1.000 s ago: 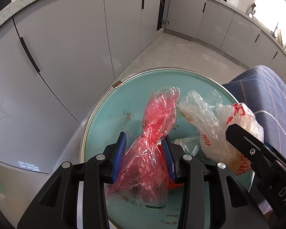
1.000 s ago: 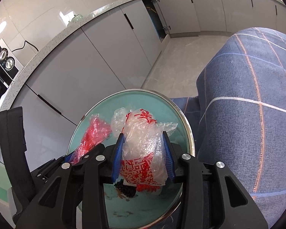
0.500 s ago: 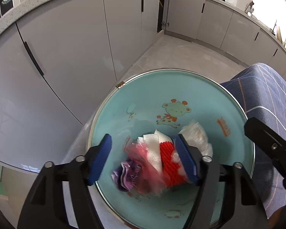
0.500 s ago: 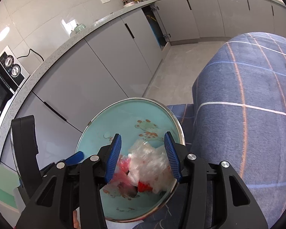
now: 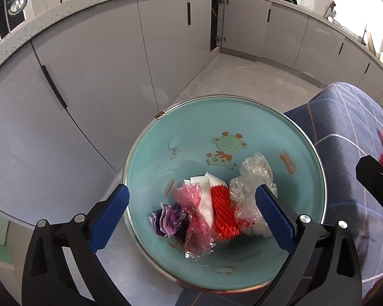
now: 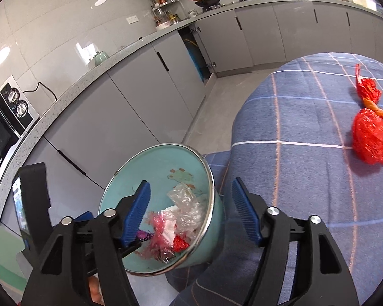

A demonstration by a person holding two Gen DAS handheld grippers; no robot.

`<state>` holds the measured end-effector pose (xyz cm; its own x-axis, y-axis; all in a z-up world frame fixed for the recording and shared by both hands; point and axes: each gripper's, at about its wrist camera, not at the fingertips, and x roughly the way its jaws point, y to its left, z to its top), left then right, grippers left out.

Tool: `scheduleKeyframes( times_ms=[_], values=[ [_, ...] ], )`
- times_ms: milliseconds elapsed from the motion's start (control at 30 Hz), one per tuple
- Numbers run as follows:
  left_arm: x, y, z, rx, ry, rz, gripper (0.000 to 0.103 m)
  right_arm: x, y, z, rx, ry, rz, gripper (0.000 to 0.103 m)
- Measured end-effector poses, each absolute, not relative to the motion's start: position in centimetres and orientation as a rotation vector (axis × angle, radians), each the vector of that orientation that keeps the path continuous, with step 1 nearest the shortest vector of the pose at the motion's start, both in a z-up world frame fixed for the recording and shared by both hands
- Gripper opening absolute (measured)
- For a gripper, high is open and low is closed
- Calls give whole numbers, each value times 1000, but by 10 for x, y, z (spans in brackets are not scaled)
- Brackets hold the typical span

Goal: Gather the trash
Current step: 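Open the left gripper over the bucket while the right opens to drop its bag, then move both tools back toward the red bags on the table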

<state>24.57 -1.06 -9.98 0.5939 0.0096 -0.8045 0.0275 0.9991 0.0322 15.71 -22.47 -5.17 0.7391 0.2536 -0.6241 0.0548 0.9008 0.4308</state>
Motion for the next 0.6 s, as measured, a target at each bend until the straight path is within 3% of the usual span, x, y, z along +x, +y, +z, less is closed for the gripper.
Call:
scheduleKeyframes(
  times_ms=[233, 600],
  values=[
    [220, -2, -92, 2, 896, 104, 97, 147, -230, -52, 432, 751, 111, 82],
    [191, -12, -78, -8, 887, 62, 97, 121, -236, -47, 316, 732, 74, 82]
  ],
)
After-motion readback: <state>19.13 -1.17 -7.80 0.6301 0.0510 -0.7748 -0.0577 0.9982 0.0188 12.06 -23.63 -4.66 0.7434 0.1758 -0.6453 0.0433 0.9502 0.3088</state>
